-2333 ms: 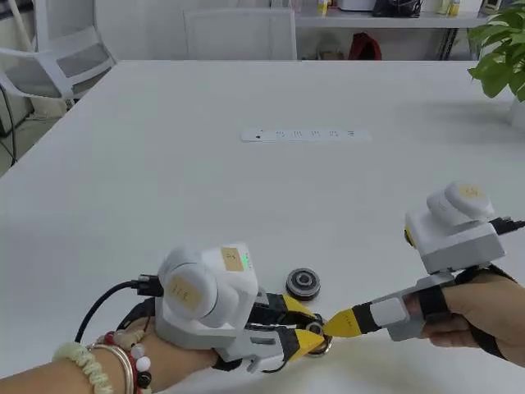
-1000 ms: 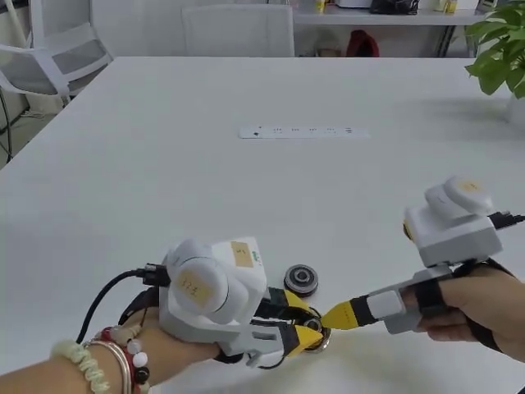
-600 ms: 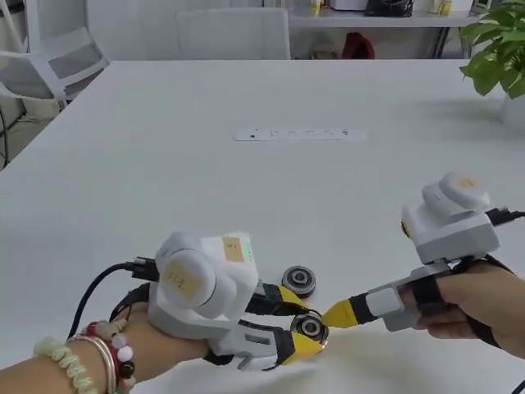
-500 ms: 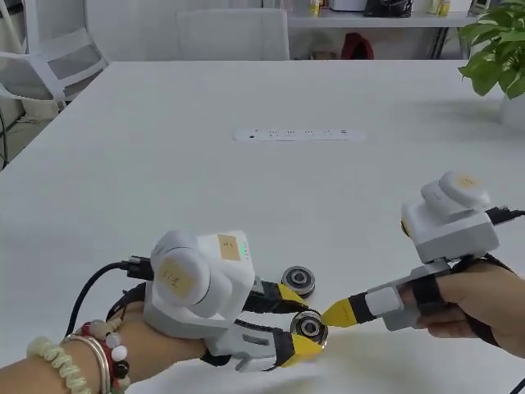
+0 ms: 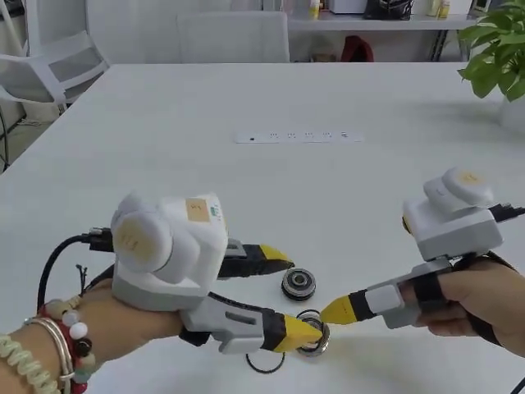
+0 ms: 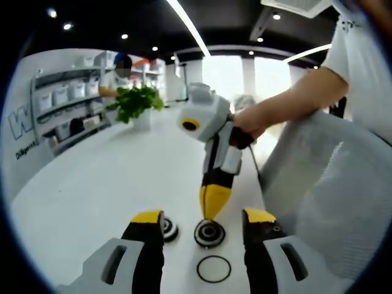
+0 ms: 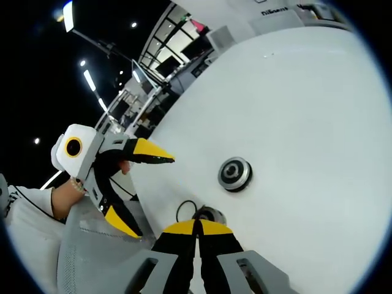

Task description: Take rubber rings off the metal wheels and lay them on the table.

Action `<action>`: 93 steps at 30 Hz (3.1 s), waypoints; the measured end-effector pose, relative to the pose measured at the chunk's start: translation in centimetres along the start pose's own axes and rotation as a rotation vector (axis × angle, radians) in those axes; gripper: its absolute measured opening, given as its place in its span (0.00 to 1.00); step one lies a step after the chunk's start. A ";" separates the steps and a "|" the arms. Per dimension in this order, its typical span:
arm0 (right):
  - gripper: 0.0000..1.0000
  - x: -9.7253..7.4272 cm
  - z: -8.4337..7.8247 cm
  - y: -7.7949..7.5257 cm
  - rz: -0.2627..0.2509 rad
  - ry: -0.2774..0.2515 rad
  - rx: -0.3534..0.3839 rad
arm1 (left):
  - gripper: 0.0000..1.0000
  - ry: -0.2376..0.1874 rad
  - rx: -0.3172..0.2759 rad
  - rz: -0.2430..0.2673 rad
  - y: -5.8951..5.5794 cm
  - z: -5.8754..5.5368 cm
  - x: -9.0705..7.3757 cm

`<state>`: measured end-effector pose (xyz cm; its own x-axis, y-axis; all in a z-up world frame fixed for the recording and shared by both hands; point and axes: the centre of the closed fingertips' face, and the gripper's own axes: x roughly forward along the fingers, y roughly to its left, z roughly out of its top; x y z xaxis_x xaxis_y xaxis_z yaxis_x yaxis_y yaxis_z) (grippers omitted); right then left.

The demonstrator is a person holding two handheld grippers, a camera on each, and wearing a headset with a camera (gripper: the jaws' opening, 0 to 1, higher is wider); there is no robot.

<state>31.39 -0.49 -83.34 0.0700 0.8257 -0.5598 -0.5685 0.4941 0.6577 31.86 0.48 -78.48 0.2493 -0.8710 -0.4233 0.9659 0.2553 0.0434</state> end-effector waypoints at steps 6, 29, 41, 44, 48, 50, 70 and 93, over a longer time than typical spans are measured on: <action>0.00 0.0 0.1 0.2 0.004 -0.001 -0.003 | 0.55 0.042 0.053 -0.007 -0.2 -0.1 -0.1; 0.00 -0.1 0.2 0.4 0.009 -0.002 0.003 | 0.75 0.049 0.060 0.090 0.3 1.0 -7.5; 0.00 -0.1 0.5 0.8 0.026 -0.011 -0.003 | 0.76 0.091 -0.024 0.185 -0.5 -2.9 -11.4; 0.00 0.0 0.6 0.9 0.031 -0.012 -0.002 | 0.77 0.085 -0.055 0.205 -0.8 -3.6 -11.8; 0.00 -0.1 0.8 1.2 0.040 -0.019 -0.006 | 0.77 0.067 -0.099 0.241 -0.9 -4.3 -12.3; 0.00 -0.1 1.1 1.5 0.054 -0.033 -0.003 | 0.77 0.045 -0.133 0.243 -1.4 -4.5 -12.2; 0.00 0.5 2.1 4.8 0.124 -0.069 -0.059 | 0.92 0.051 -0.260 0.275 -2.5 -6.7 -12.1; 0.00 4.3 -0.5 8.0 0.189 0.042 -0.112 | 0.98 0.027 -0.301 0.271 -2.5 -6.7 -11.9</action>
<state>26.71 6.84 -80.78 -0.0790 0.8877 -0.4535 -0.6562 0.2962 0.6941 25.95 13.04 -79.60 0.4862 -0.7448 -0.4571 0.8007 0.5891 -0.1082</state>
